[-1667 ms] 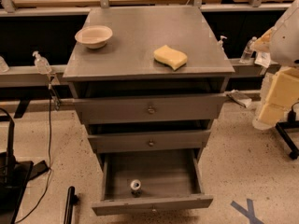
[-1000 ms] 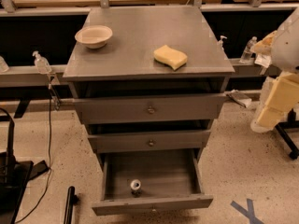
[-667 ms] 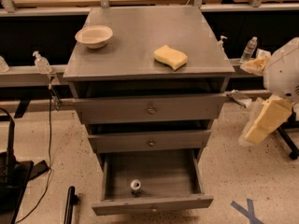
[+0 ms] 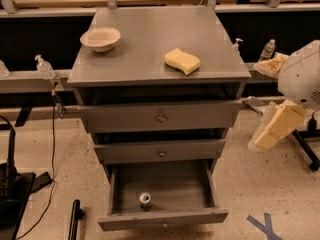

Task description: Pick redbull can from bottom drawer and place on counter

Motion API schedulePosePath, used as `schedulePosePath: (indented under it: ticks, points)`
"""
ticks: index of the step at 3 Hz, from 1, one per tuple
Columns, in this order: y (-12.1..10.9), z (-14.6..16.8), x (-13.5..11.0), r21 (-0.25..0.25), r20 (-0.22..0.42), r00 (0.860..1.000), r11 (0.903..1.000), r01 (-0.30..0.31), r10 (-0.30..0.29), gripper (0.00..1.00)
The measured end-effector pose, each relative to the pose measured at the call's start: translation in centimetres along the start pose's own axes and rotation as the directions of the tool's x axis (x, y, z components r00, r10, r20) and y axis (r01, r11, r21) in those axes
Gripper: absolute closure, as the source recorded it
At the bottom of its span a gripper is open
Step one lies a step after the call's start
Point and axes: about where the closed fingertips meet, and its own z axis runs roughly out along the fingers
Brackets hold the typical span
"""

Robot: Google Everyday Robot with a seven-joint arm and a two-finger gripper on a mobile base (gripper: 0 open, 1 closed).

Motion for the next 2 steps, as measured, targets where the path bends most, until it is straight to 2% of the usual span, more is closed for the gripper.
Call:
schedulePosePath:
  ticks: [1, 2]
  points:
    - [-0.3, 1.1, -1.9, 0.036, 0.081, 0.997, 0.9993, 0.004, -0.007, 0.0]
    - [0.2, 6.7, -4.3, 0.009, 0.254, 0.965, 0.9975, -0.07, 0.065, 0.0]
